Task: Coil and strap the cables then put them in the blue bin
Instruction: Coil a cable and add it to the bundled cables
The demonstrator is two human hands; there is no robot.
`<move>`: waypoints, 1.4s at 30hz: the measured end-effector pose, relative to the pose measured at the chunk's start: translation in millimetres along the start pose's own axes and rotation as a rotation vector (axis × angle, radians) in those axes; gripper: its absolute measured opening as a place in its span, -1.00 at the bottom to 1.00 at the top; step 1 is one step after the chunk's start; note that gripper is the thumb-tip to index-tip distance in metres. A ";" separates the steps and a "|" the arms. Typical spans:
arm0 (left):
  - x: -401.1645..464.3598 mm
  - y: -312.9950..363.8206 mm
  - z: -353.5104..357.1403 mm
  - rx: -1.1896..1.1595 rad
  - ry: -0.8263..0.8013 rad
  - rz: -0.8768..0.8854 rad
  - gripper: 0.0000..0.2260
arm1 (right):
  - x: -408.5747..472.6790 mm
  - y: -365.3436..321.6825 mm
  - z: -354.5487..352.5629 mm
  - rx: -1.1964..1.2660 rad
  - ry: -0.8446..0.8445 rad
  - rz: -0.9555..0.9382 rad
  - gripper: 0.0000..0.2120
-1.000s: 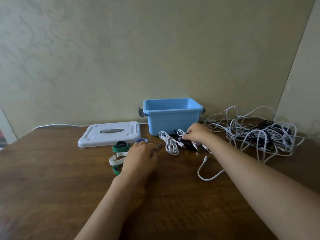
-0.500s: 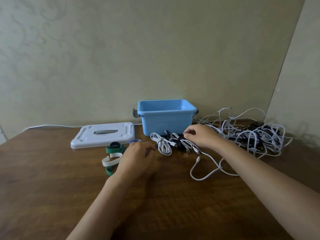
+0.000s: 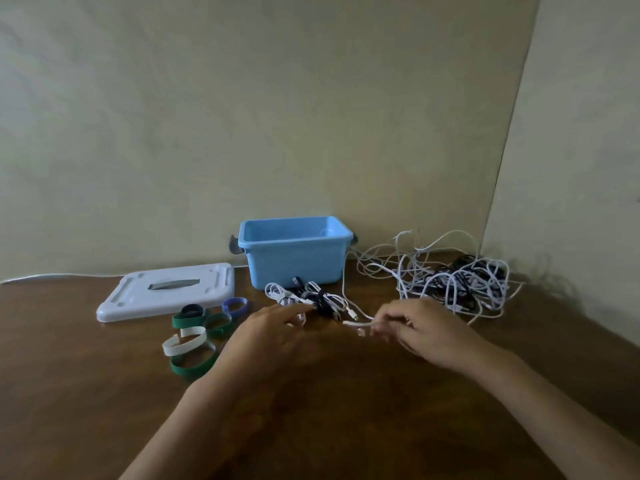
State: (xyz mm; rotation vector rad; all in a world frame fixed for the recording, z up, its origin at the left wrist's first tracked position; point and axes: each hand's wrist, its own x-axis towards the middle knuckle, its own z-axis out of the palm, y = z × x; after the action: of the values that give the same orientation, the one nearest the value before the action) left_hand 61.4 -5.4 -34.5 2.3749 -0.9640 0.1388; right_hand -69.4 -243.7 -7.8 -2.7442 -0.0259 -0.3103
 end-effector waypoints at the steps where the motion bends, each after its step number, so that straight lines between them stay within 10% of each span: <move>1: -0.5 1.3 0.7 -0.049 0.003 0.015 -0.51 | 1.2 -3.5 -6.0 0.080 0.076 -0.016 -0.84; 14: -11.2 12.8 -11.7 -0.944 0.204 0.031 -0.61 | 69.8 -71.5 33.4 0.406 0.179 -0.131 -0.83; 25: -3.8 -7.2 0.0 -0.813 0.189 -0.019 -0.67 | 69.4 -81.2 73.6 0.561 0.260 -0.111 -0.86; 32: 0.4 -5.4 -0.3 -0.696 0.395 -0.069 -0.66 | 65.4 -70.5 67.6 0.359 0.191 -0.041 -0.90; 42: -3.4 9.1 -21.6 -1.458 0.437 -0.160 -0.69 | 65.3 -33.6 57.6 -0.041 0.079 0.056 -0.69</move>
State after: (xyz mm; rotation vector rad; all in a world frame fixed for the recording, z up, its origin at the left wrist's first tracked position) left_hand 55.3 3.0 -13.3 0.9823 -0.3636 -0.0949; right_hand 4.5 -192.7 -33.3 -2.7651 0.0793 -0.4070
